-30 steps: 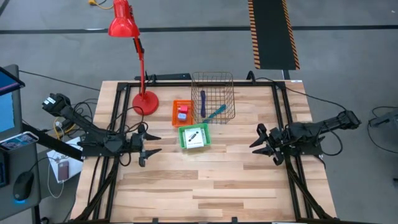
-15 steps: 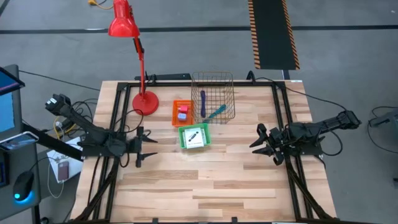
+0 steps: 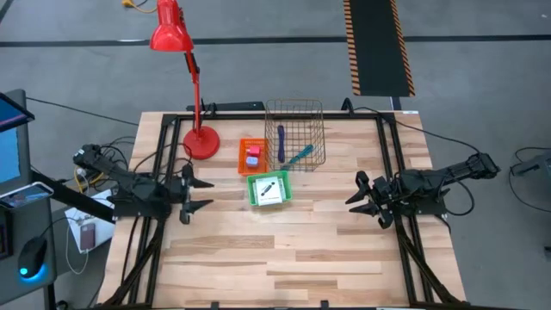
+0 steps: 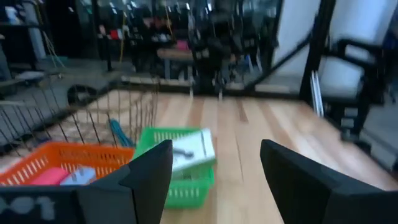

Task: Pick and place items into bin
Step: Return to Home Position

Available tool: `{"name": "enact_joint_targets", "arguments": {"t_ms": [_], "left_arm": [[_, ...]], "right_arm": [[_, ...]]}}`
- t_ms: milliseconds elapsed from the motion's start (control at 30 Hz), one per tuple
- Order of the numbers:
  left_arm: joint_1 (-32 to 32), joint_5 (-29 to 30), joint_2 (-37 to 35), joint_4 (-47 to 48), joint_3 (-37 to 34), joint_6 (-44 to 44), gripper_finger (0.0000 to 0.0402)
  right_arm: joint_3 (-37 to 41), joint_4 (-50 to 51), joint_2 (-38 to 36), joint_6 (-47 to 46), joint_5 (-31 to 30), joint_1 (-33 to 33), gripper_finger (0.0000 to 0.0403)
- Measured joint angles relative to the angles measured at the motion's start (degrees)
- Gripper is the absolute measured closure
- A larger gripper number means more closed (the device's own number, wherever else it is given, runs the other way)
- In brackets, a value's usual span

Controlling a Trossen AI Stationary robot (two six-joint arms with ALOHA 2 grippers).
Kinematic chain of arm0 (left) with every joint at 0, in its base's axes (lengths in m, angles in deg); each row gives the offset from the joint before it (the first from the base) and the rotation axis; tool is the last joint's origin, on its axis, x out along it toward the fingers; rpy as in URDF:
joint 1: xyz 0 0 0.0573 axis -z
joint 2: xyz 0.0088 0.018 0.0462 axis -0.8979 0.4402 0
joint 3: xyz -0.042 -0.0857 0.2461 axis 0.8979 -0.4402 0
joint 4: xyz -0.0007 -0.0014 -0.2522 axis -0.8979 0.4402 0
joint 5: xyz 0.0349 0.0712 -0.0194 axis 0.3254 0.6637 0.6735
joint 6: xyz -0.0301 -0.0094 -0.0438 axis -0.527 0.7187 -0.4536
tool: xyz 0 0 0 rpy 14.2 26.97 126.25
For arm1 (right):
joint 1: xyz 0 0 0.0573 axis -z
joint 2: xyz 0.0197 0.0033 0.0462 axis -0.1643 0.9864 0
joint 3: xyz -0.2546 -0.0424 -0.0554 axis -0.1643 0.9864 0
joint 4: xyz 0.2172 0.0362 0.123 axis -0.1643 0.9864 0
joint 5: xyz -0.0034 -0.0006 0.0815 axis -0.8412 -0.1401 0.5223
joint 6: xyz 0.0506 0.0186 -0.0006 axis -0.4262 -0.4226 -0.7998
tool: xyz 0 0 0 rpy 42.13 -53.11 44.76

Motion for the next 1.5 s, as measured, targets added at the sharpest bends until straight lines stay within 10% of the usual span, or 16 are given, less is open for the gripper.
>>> {"name": "enact_joint_targets", "arguments": {"t_ms": [1500], "left_arm": [[-4.5, 1.4, -6.8, 0.6, 0.2, 0.3, 0.0168]], "right_arm": [[0.0, 2.1, 0.0, 0.0, 0.0, 0.0, 0.0284]]}}
